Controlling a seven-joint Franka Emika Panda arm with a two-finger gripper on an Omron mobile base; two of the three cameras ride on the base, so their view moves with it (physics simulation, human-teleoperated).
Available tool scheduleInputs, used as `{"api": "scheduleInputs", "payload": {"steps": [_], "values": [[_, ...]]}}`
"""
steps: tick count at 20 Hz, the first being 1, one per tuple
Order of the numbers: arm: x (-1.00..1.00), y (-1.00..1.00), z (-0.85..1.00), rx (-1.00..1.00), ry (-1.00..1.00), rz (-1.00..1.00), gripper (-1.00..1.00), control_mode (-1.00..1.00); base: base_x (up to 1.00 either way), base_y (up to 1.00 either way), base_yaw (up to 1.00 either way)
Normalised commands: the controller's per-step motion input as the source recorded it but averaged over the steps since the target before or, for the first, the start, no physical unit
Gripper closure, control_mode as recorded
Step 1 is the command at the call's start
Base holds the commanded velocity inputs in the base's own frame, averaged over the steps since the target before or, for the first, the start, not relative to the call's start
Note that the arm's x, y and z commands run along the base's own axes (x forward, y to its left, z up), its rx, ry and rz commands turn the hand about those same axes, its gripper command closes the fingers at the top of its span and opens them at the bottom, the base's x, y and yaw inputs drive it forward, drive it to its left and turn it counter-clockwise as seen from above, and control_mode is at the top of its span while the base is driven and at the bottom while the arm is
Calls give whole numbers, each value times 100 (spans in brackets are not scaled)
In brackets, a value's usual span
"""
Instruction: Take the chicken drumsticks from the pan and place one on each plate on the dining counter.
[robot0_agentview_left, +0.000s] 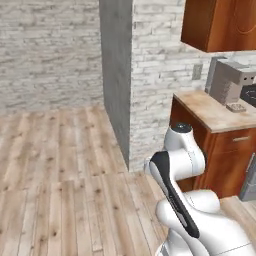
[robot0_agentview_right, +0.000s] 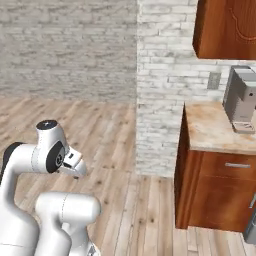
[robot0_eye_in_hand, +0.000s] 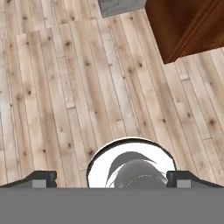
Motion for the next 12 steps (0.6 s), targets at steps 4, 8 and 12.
{"api": "scheduleInputs", "payload": {"steps": [4, 8, 12], "values": [[0, 0, 0, 0, 0, 0, -100, 100, -3, -54, -75], [0, 0, 0, 0, 0, 0, -100, 100, 0, -95, -31], [0, 0, 0, 0, 0, 0, -100, 100, 12, -93, -11]]}}
